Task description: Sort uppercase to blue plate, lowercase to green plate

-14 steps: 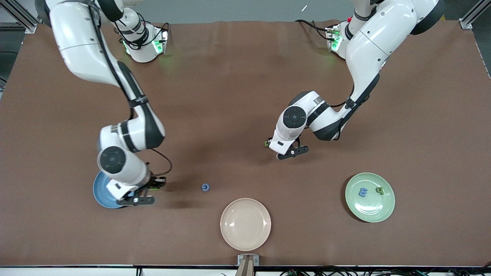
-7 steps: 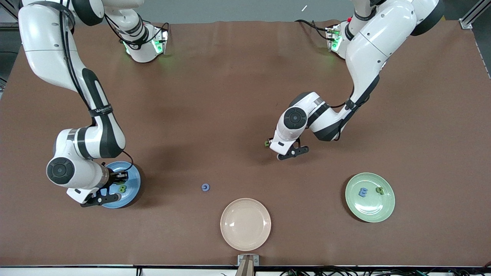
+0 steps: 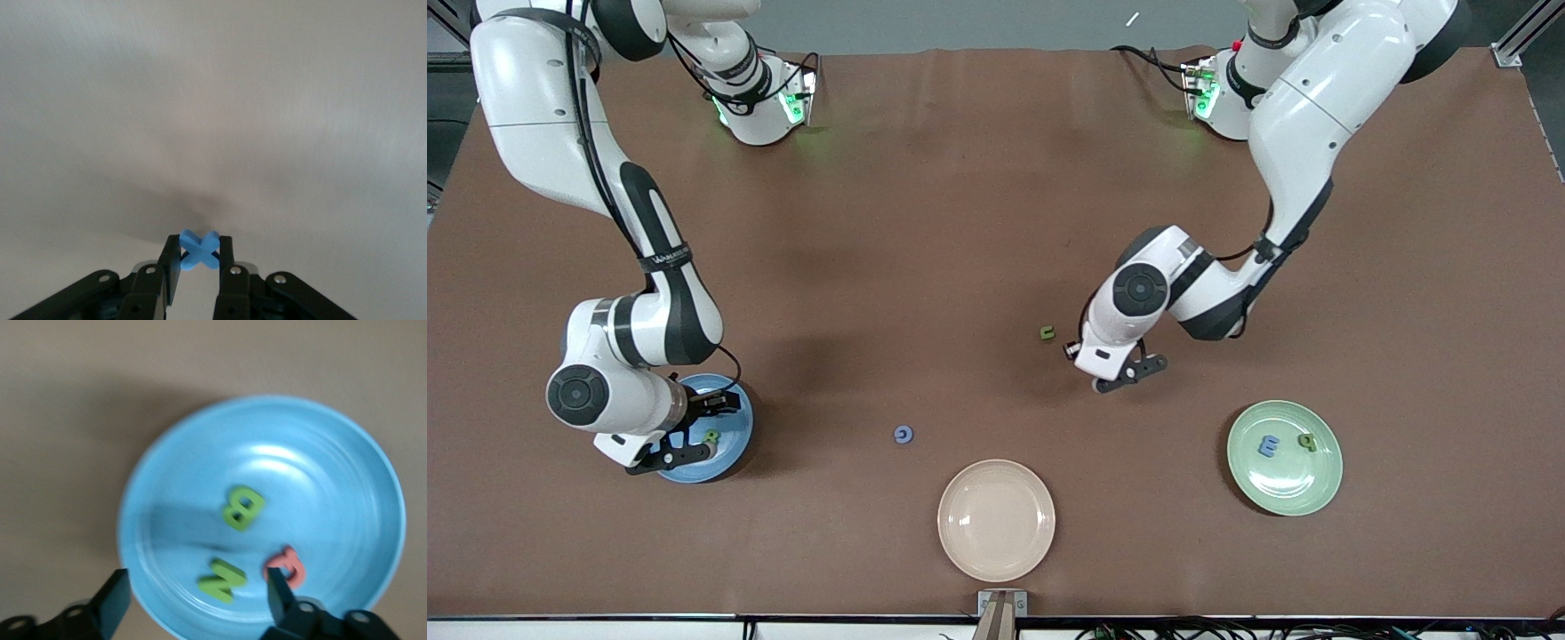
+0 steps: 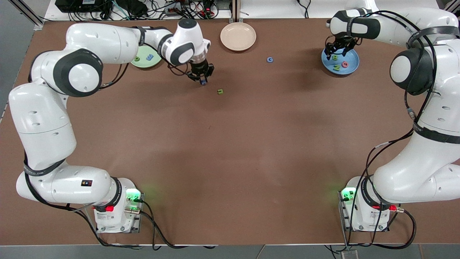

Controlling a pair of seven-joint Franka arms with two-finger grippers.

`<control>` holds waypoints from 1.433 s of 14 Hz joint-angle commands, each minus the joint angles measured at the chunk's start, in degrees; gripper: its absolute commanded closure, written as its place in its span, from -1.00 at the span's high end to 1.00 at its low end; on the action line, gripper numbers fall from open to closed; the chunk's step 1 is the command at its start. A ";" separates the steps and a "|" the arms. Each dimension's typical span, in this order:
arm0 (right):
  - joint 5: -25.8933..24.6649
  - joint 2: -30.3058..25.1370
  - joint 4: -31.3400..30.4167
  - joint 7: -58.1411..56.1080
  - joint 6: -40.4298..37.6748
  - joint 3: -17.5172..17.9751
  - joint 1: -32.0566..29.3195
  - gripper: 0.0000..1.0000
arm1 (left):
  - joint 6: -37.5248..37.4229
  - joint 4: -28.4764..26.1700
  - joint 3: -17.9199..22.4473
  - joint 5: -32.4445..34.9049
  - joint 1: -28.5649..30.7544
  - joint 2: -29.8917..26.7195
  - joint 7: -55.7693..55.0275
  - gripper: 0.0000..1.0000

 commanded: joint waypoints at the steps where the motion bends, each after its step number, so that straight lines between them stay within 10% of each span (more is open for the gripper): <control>1: 7.16 -0.84 1.74 0.37 2.17 2.06 0.32 0.97 | -1.26 0.50 -0.10 1.23 3.87 -2.72 0.17 -1.00; 13: 6.14 8.99 6.67 21.28 20.54 0.14 20.35 0.96 | -1.79 5.60 0.16 1.41 23.65 -2.12 24.84 -0.92; 16: 6.23 11.28 6.75 23.57 22.82 -4.25 25.71 0.90 | -1.79 4.98 1.56 1.41 24.62 -2.11 26.97 -0.30; 18: 6.14 12.25 7.28 25.68 23.63 -4.88 27.04 0.89 | -1.96 4.89 1.57 1.50 24.89 -2.29 27.94 0.99; 20: 6.14 12.34 7.37 26.04 23.63 -4.88 27.31 0.84 | -3.71 4.98 1.48 1.41 24.72 -2.55 26.98 1.00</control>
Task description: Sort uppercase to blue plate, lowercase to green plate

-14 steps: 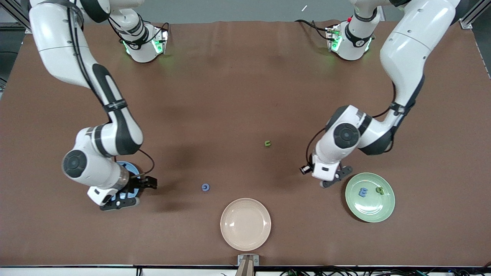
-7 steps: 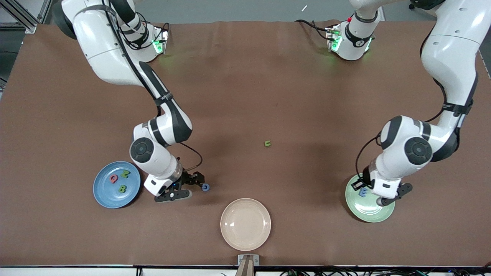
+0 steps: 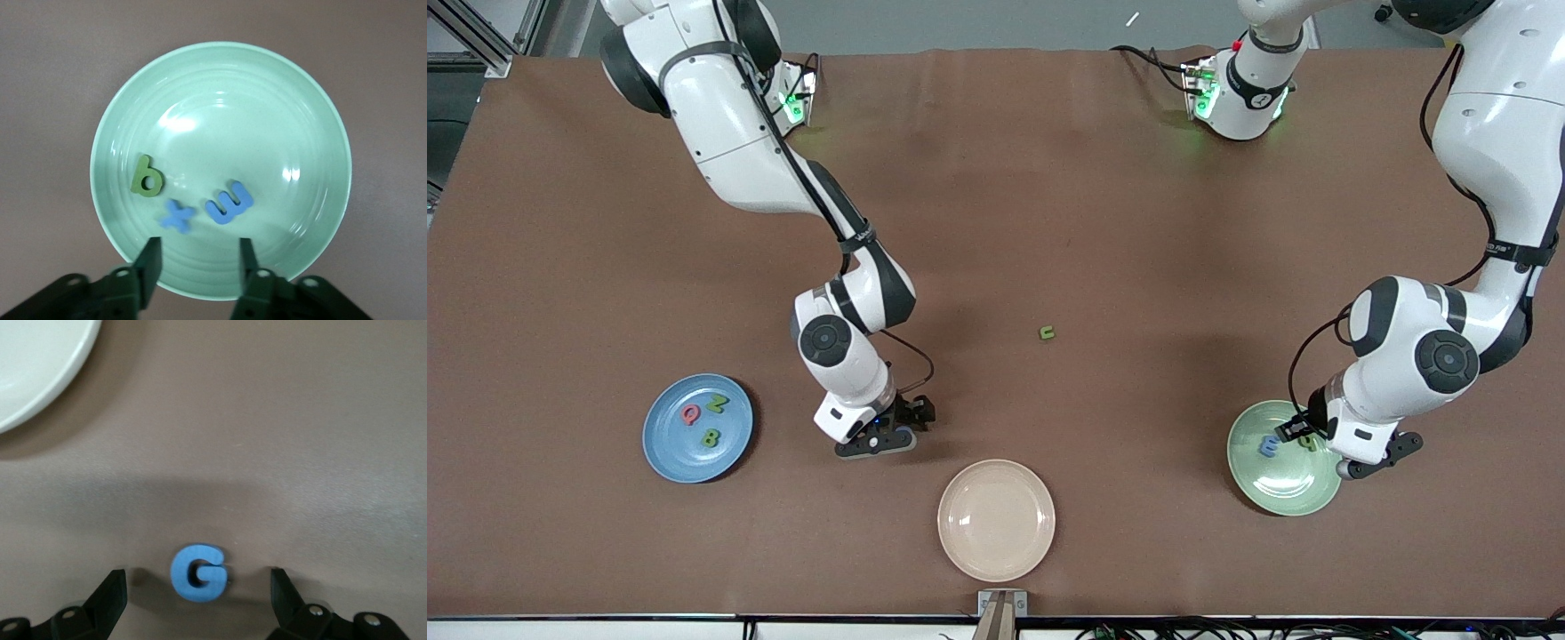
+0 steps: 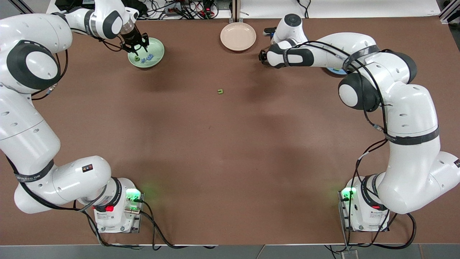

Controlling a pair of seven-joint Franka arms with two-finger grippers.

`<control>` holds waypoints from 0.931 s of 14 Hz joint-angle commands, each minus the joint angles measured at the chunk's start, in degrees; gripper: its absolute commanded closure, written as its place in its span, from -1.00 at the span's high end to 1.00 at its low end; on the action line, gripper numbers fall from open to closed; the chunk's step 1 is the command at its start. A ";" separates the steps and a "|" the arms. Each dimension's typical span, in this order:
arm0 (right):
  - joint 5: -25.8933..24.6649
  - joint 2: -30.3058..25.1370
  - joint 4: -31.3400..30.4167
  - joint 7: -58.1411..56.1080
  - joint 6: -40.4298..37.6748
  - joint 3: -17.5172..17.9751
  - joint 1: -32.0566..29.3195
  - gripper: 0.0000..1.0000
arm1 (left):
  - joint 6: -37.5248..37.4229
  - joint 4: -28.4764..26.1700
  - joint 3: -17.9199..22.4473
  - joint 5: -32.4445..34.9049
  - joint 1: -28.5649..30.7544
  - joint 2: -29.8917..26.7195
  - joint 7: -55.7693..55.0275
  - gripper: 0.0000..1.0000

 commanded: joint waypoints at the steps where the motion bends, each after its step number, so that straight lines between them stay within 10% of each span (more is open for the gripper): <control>1: -0.96 0.78 1.36 1.79 -0.15 -0.55 0.66 0.78 | -2.63 -0.38 -0.57 1.12 -0.38 -1.66 -1.30 1.00; 7: -1.92 0.78 1.36 1.70 -0.32 -0.63 0.66 0.10 | -8.51 -0.73 -11.63 1.12 -1.52 -3.43 -9.10 1.00; 13: -2.01 0.26 1.45 1.44 -1.02 -0.72 -0.21 -0.93 | -8.70 -1.26 -12.00 3.30 -15.92 -2.55 -23.10 0.99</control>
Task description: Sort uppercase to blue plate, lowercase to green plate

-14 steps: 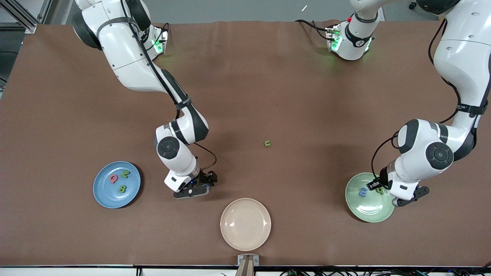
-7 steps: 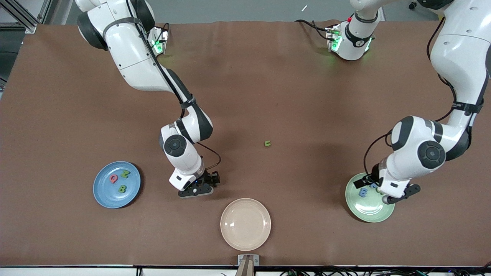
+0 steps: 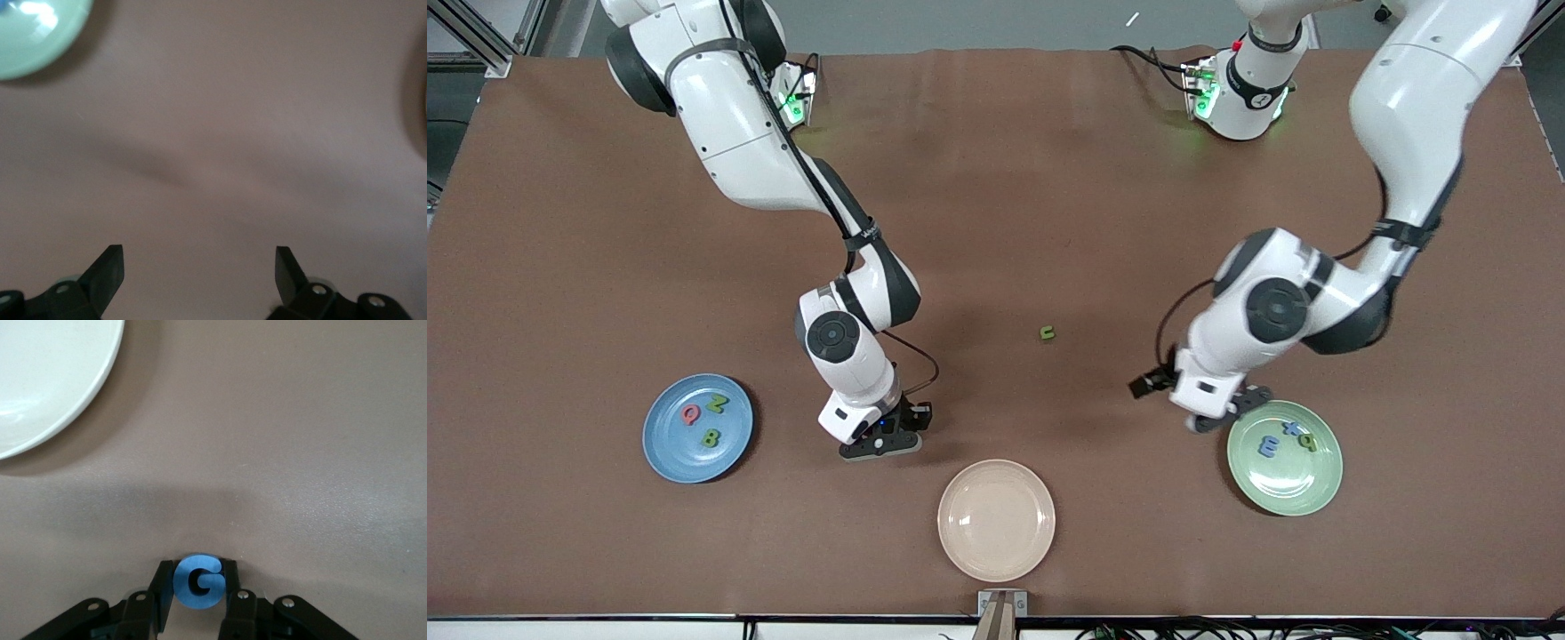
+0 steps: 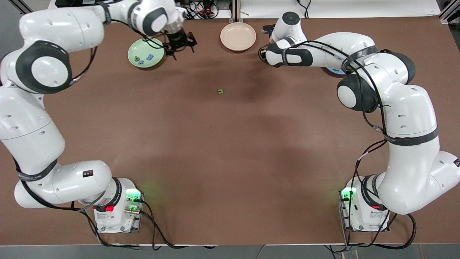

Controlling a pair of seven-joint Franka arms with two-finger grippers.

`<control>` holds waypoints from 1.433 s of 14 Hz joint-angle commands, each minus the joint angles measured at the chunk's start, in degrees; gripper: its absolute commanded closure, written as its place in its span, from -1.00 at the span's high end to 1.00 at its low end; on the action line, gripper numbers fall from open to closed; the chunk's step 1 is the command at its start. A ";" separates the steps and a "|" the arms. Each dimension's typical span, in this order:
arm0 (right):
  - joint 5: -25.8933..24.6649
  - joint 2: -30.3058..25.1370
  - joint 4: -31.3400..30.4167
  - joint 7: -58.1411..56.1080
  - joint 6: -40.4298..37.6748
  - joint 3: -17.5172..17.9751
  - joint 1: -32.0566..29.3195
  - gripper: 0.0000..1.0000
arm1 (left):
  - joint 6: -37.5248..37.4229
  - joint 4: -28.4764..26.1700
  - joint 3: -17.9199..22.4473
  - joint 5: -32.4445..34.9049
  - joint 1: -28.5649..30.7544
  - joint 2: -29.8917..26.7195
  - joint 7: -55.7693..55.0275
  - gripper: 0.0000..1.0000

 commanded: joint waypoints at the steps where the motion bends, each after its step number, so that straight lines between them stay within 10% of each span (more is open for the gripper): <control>1: -1.14 -0.26 0.47 0.89 -1.65 -0.93 -0.97 -0.96 | -0.50 -0.22 0.77 5.51 -4.92 0.05 -1.86 0.99; 6: -1.14 -2.72 8.20 -6.47 -20.80 -3.14 -7.19 -0.99 | 0.46 0.48 3.24 14.06 -12.59 5.32 -10.91 0.94; 15: -0.09 -5.18 6.02 -31.17 -30.04 -2.87 -21.61 -0.94 | 4.15 -0.93 3.15 12.57 -15.40 8.48 -17.15 0.52; 18: 1.22 -5.18 2.59 -31.72 -31.62 -2.70 -22.59 -0.61 | 5.47 -0.75 3.15 12.57 -16.01 9.71 -16.19 0.43; 20: 5.61 -4.75 1.88 -32.07 -31.63 -2.78 -23.38 0.11 | 5.56 -0.57 3.15 12.65 -16.54 10.33 -16.01 0.38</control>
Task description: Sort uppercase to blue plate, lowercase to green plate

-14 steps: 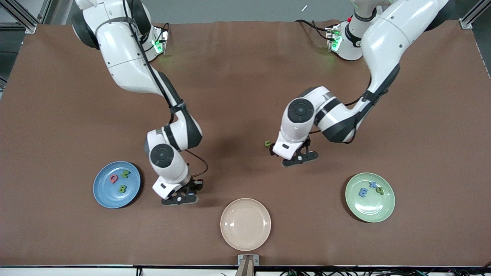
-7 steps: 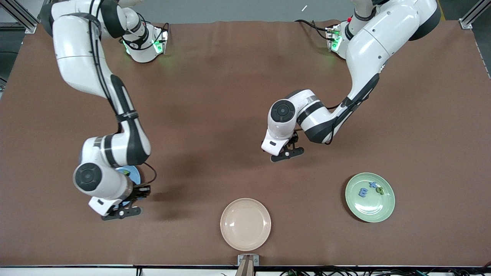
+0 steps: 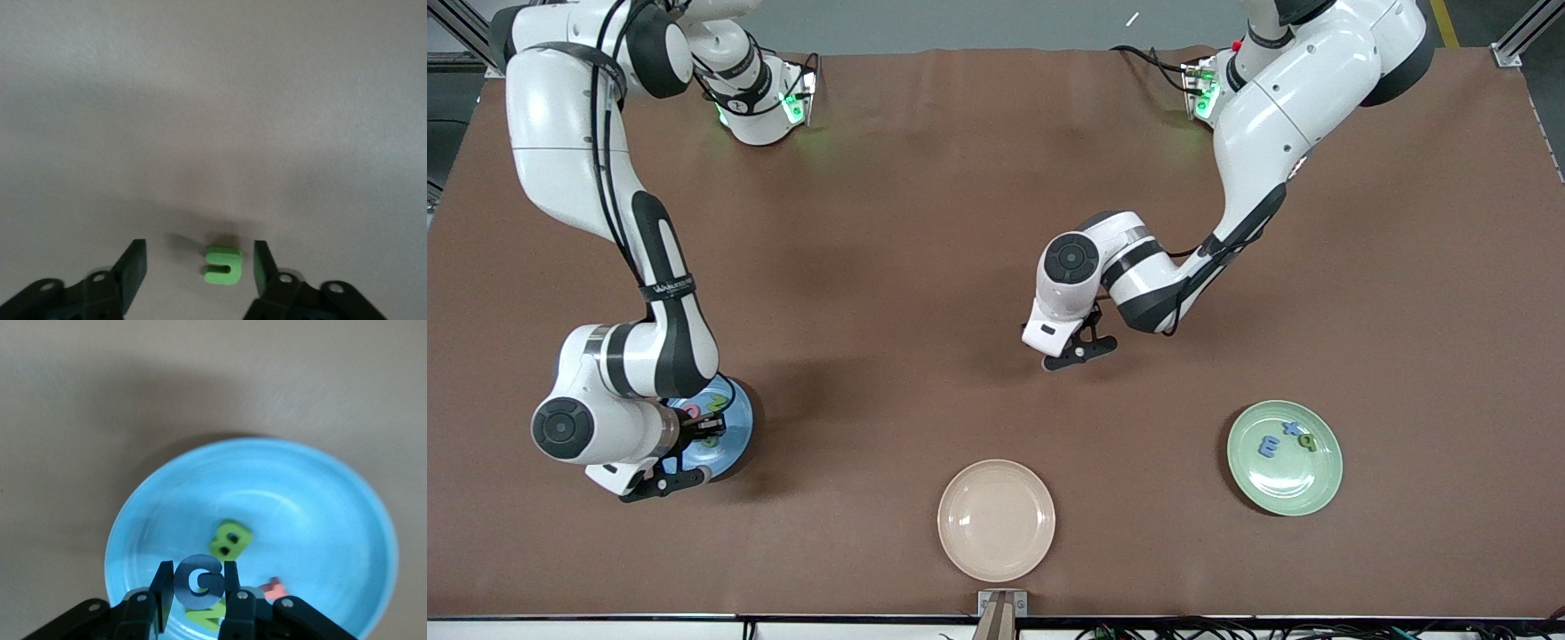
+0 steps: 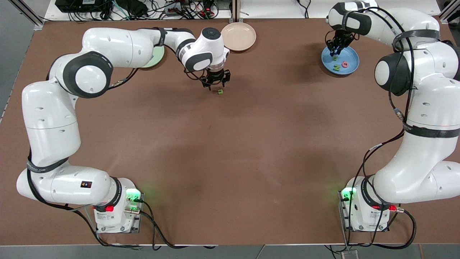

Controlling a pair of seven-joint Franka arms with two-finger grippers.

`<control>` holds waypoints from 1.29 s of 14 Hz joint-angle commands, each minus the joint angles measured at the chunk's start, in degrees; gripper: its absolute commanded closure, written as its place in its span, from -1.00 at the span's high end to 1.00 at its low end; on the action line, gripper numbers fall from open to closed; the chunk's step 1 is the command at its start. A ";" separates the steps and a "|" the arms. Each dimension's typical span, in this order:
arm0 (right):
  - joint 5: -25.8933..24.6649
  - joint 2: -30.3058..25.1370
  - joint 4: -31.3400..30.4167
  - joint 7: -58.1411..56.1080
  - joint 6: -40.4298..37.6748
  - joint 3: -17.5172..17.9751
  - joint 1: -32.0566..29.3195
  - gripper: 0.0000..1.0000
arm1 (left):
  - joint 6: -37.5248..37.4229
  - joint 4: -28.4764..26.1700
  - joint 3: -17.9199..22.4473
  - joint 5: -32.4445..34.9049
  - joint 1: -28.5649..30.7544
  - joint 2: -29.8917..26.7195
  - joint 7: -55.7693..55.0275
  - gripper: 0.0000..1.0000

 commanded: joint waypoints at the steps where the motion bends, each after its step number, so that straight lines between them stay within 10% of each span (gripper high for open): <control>1: 3.67 -0.81 -2.01 -1.10 -0.18 1.08 -1.33 0.53 | 0.65 0.55 0.21 -0.01 -0.87 0.75 0.33 0.37; 4: 3.67 -1.33 -1.49 -0.92 -0.27 1.08 -1.33 1.00 | 1.18 0.47 0.21 -0.01 -0.87 1.37 0.42 0.26; 11: 2.70 -12.30 -0.95 -1.80 -3.68 0.64 -2.38 1.00 | 1.79 0.55 0.21 -0.01 -1.22 2.78 0.42 -0.27; 13: 2.70 -15.47 -0.87 -2.51 -5.27 0.64 -3.44 1.00 | 1.88 0.73 0.21 -0.01 -0.87 2.34 0.16 -0.92; 18: 2.35 -25.04 -0.87 -1.89 -11.32 0.64 -4.23 1.00 | 1.27 3.71 0.39 0.16 2.02 1.11 -0.02 -1.00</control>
